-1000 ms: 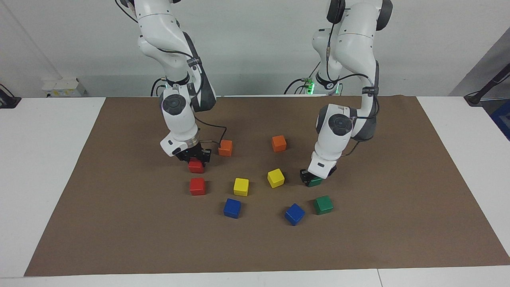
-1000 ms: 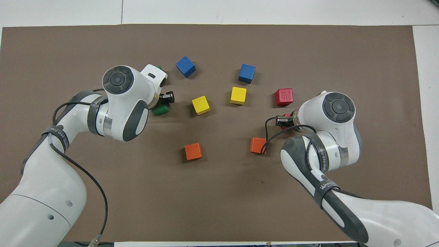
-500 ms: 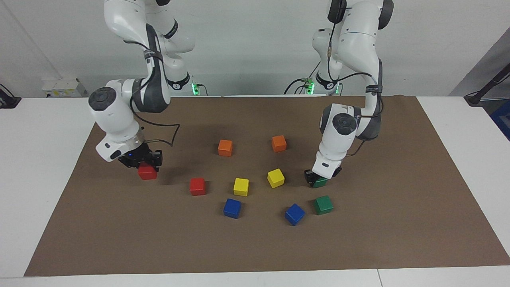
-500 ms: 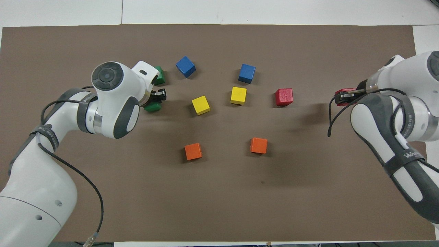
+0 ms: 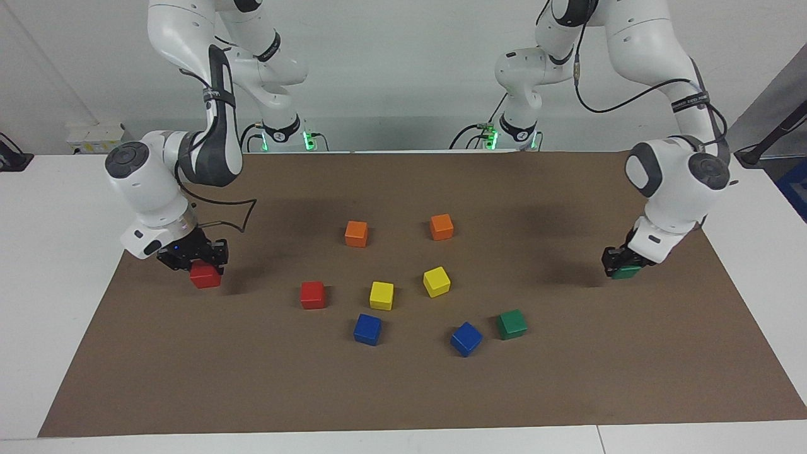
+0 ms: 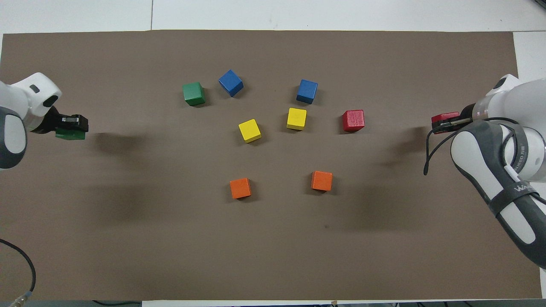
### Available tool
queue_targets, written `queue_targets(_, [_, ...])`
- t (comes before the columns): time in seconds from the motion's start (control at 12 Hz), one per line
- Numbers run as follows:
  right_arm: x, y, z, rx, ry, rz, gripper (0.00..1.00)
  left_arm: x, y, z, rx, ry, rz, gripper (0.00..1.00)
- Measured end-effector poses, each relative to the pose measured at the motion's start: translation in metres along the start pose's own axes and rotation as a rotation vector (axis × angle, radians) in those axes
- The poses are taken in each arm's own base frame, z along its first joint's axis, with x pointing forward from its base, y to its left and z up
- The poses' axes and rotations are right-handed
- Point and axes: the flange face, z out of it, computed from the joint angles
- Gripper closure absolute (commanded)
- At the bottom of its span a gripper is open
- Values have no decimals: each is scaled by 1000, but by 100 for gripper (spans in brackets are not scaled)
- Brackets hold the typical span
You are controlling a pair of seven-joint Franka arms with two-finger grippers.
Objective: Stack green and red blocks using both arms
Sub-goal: 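Set down the green cube with the left gripper while the right gripper sets down red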
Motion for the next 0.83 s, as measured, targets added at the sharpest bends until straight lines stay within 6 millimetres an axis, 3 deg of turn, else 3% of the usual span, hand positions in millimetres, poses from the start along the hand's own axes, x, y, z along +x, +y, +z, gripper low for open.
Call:
queue_targets(0.08, [-3,1,8,-2,4,-11,99,-9,-21,10,3,8,11,100])
queue_targets(0.17, [-6,3,14,-5,11,-12,99,-15,-25,22,6,24,20,100])
queue_targets(0.33, [-11,5,25,-6,9,-10,99,-19,-14,41,5,43,39,100])
queue_targets(0.83, [-16,9,48,0,-25,-2,99,-13,-2,64,2,60,82,100])
